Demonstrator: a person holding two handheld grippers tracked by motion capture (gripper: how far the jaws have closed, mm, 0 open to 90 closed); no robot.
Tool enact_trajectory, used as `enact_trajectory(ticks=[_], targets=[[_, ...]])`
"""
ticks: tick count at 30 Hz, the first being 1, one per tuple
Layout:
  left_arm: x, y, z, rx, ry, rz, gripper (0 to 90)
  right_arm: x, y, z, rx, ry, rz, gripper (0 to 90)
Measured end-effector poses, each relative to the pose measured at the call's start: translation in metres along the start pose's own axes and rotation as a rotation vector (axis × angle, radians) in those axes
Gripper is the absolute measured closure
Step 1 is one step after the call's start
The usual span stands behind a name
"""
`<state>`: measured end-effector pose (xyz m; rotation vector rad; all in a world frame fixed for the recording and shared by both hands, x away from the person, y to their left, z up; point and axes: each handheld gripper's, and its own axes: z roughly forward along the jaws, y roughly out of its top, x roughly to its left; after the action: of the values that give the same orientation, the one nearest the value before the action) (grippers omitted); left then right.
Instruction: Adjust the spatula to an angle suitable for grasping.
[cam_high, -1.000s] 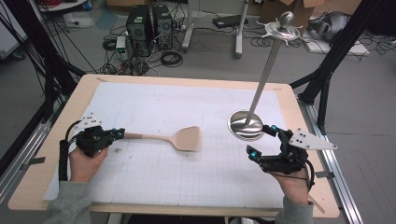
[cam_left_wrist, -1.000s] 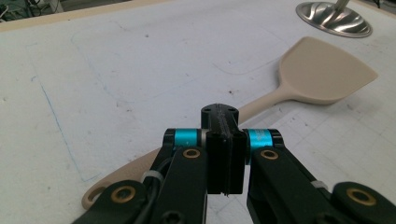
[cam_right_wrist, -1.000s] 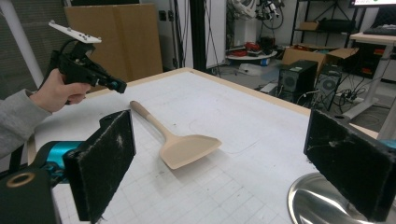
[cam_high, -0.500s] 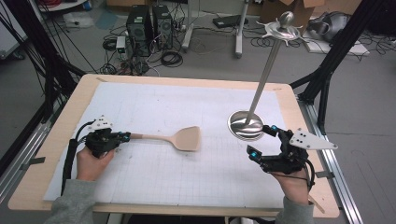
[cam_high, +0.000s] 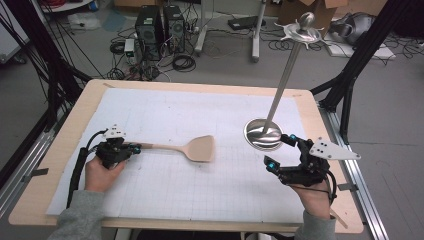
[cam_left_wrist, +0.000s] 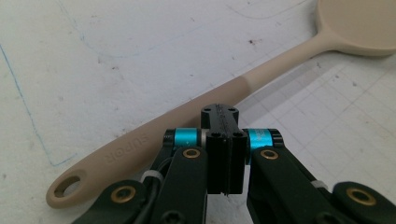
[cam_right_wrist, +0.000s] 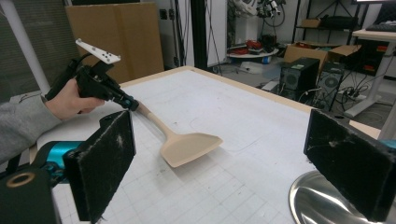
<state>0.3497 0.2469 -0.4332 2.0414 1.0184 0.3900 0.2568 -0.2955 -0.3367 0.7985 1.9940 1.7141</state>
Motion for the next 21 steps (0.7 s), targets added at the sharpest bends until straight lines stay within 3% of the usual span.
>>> enact_trajectory(ticks=[9,21], targets=[[0.005,-0.003,0.007,0.030,0.017,-0.014,89.4,0.000,0.000,0.000,-0.001,0.001,0.000,8.1],[0.012,-0.002,0.012,0.009,0.017,-0.041,89.5,0.000,0.000,0.002,0.007,0.004,-0.001,8.1]])
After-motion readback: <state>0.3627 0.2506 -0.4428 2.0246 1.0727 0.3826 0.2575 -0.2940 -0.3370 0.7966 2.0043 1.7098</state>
